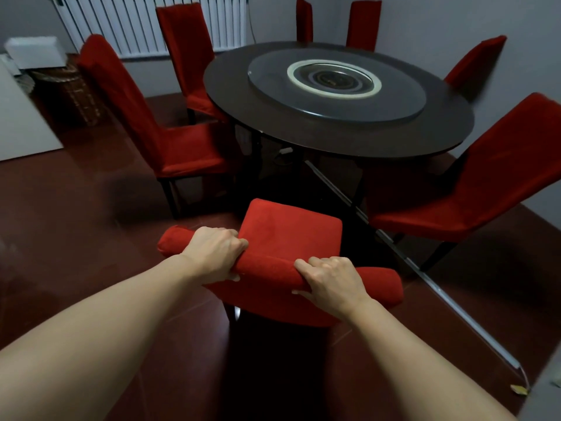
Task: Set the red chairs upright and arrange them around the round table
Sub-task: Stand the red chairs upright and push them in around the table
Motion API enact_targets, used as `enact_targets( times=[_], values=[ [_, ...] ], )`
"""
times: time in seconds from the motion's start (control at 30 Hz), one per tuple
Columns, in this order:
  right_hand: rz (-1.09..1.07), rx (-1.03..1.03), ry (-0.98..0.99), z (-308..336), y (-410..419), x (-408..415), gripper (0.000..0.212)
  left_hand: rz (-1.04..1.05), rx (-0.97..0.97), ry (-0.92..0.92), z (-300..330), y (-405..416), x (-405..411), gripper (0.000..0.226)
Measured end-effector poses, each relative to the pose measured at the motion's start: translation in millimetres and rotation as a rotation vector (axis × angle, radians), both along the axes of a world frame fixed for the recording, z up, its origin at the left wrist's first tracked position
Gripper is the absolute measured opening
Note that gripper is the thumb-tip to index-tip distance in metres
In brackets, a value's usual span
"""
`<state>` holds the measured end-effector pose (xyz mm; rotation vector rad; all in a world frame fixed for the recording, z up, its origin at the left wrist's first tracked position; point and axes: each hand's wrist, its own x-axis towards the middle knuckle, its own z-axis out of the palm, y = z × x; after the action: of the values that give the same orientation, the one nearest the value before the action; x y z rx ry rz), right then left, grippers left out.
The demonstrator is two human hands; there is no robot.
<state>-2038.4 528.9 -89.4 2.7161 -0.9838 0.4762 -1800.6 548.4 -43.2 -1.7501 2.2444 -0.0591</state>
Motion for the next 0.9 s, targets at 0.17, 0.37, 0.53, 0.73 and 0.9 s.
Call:
enact_targets(
  times=[0.17, 0.37, 0.53, 0.73, 0.9],
  values=[
    [0.002, -0.025, -0.005, 2.7, -20.7, 7.1, 0.052, 0.011, -0.004, 0.017, 2.7, -18.1, 6.0, 0.048],
    [-0.008, -0.005, 0.021, -10.5, -29.3, 27.3, 0.053, -0.007, 0.039, -0.025, -7.6, -28.4, 24.2, 0.049],
    [-0.038, -0.009, -0.003, -1.6, -50.1, 45.0, 0.054, -0.029, -0.004, -0.054, 0.1, -53.7, 41.8, 0.051],
    [-0.078, -0.016, 0.002, 3.6, -62.8, 58.3, 0.055, -0.094, -0.046, -0.025, 3.4, -71.1, 57.9, 0.05],
    [-0.114, -0.015, 0.025, 1.9, -56.3, 77.7, 0.056, -0.15, -0.036, -0.046, 1.8, -72.9, 75.4, 0.05]
  ],
)
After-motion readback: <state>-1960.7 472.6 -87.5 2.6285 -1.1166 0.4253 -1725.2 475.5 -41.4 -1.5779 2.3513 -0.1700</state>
